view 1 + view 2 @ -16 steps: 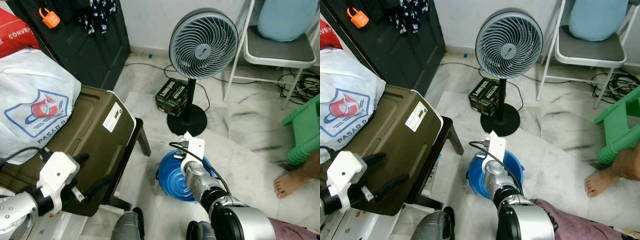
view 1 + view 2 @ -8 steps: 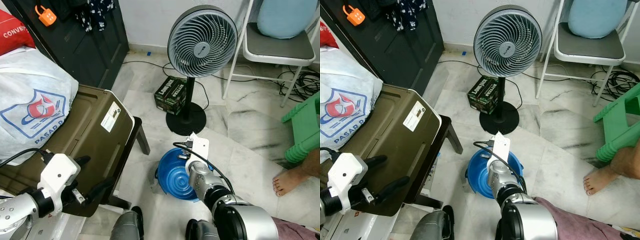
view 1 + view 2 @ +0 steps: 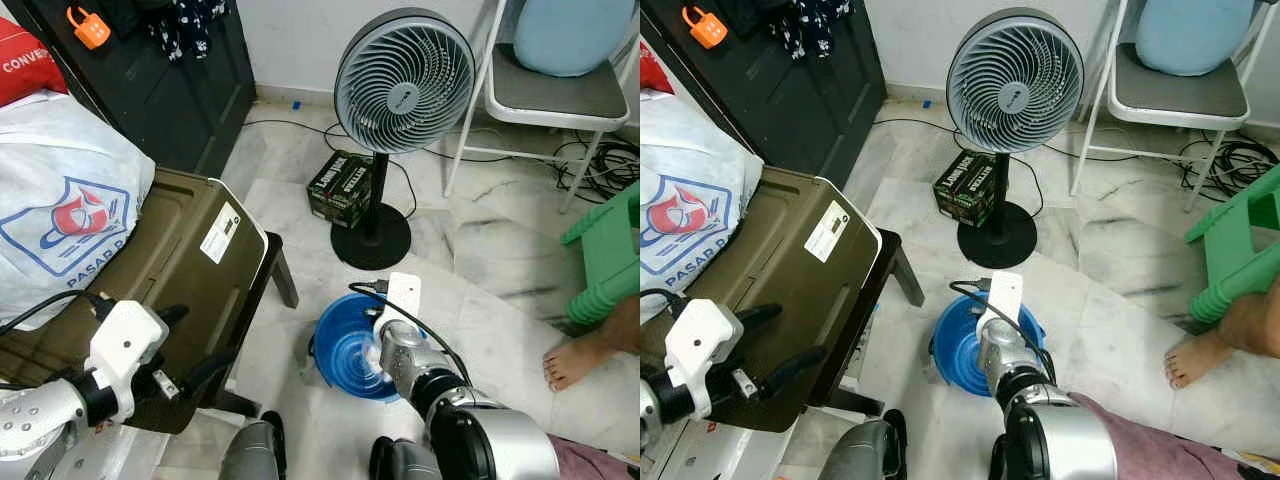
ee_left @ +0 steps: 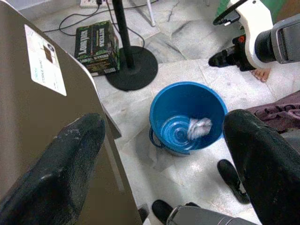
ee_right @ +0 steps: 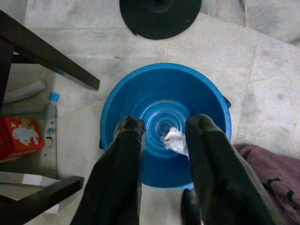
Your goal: Clean up the room
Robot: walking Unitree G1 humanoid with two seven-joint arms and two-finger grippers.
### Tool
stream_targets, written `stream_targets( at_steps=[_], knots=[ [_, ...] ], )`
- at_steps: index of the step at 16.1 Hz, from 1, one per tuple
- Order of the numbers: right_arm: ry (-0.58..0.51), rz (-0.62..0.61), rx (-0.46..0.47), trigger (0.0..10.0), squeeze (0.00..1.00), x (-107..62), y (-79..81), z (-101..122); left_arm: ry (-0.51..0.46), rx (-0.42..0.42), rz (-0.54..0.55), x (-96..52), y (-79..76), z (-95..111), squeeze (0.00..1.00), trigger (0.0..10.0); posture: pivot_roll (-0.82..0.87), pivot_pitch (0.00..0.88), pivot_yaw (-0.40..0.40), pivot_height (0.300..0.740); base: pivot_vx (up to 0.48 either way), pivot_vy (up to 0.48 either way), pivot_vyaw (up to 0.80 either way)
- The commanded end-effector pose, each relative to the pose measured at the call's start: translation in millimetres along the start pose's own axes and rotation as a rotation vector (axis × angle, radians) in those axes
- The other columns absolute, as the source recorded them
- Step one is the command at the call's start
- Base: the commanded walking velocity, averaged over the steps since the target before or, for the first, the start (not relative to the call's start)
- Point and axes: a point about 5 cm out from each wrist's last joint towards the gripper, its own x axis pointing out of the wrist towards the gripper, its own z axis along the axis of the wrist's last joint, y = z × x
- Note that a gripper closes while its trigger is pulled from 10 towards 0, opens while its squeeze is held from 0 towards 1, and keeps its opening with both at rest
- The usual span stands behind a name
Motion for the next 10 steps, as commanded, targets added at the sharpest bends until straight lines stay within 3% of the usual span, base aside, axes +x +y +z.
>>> stream_targets(
  at_steps=[1, 6, 7, 10],
  knots=[
    [0.029, 0.005, 0.009, 10.0, 1.0, -0.9, 3.8, -5.0, 0.022, -0.008, -0.004, 0.8, 0.3, -6.1, 0.0, 10.0, 0.26, 0.25, 0.083, 0.74, 0.0, 0.0, 0.0],
    [-0.092, 0.119, 0.044, 10.0, 1.0, -1.4, 16.7, 26.7, -0.02, -0.025, 0.013, 18.7, 2.6, -8.6, 0.0, 10.0, 0.19, 0.21, 0.051, 0.74, 0.0, 0.0, 0.0],
    [-0.189, 0.226, -0.003, 10.0, 1.0, -5.3, 27.8, 47.6, -0.057, -0.033, 0.034, 33.1, 3.5, -8.5, 0.0, 10.0, 0.15, 0.181, 0.03, 0.74, 0.0, 0.0, 0.0],
    [-0.309, 0.34, -0.115, 10.0, 1.0, -9.3, 20.7, 77.7, -0.143, -0.026, 0.074, 66.1, 5.5, 1.0, 0.0, 10.0, 0.08, 0.106, -0.003, 0.74, 0.0, 0.0, 0.0]
  ],
)
